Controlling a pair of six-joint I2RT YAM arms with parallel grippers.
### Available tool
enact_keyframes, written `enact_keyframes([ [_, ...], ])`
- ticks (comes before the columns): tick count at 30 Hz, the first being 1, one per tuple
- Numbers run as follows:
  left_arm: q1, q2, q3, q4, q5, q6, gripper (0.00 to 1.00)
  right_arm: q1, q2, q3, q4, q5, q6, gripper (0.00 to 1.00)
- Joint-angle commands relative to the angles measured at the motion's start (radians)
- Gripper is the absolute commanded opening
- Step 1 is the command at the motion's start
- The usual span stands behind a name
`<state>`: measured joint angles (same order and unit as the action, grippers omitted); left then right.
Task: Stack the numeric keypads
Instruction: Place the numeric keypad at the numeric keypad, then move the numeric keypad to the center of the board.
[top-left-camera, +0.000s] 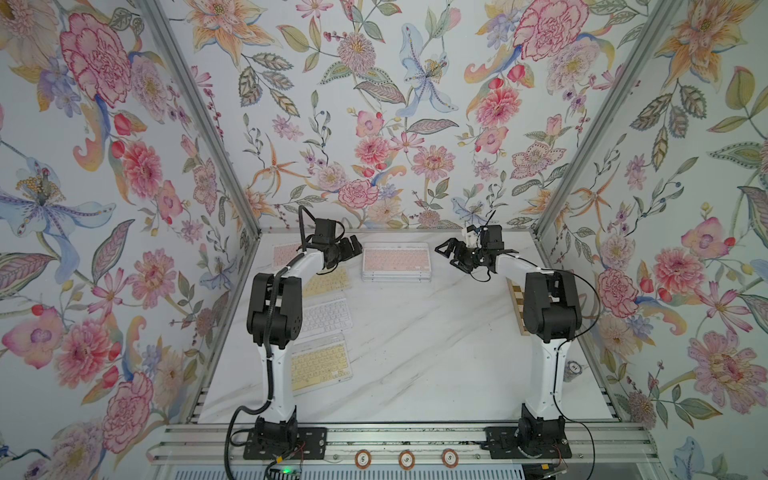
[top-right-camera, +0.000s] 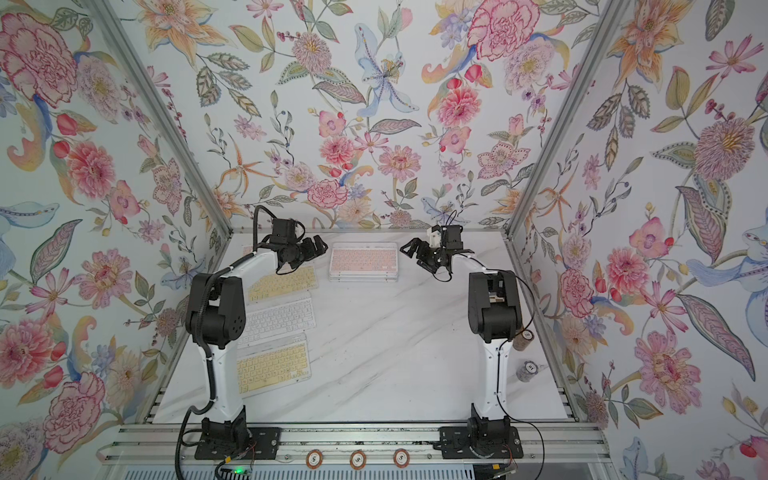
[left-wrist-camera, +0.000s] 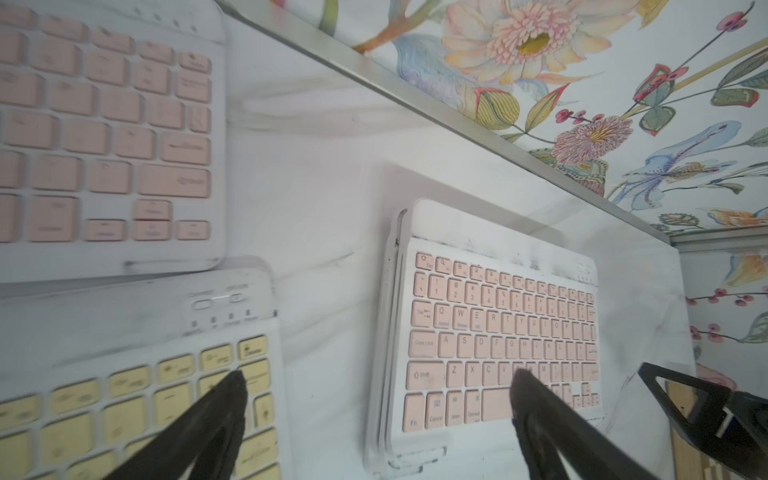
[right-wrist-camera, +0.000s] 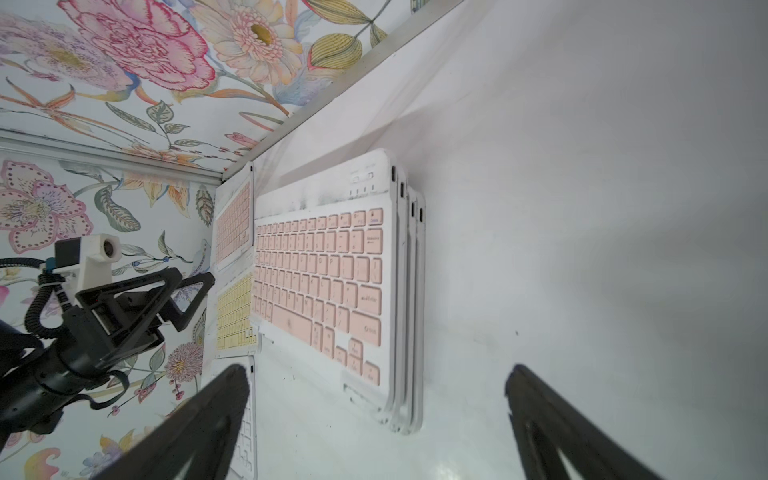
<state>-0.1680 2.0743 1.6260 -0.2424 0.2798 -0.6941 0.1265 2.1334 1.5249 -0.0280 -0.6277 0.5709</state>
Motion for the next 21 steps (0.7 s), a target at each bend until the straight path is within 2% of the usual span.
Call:
enact_keyframes([
  [1, -0.002, -0.164, -0.136, -0.140, -0.138, 0.093, 0.99, 0.030, -0.127, -0.135, 0.081, 0.063, -0.036, 0.99],
  [5, -0.033, -0.296, -0.312, -0.212, -0.203, 0.117, 0.99, 0.085, -0.228, -0.268, 0.092, 0.108, -0.065, 0.99],
  [9, -0.084, -0.374, -0.439, -0.319, -0.288, 0.152, 0.99, 0.143, -0.295, -0.331, 0.066, 0.162, -0.103, 0.99],
  [11, -0.105, -0.391, -0.494, -0.361, -0.283, 0.152, 0.99, 0.174, -0.314, -0.334, 0.035, 0.206, -0.137, 0.99],
  [15, -0.154, -0.464, -0.611, -0.343, -0.252, 0.121, 0.99, 0.226, -0.385, -0.389, 0.024, 0.393, -0.191, 0.99],
  [21, -0.232, -0.491, -0.692, -0.352, -0.176, 0.094, 0.99, 0.225, -0.425, -0.437, 0.009, 0.434, -0.198, 0.99],
])
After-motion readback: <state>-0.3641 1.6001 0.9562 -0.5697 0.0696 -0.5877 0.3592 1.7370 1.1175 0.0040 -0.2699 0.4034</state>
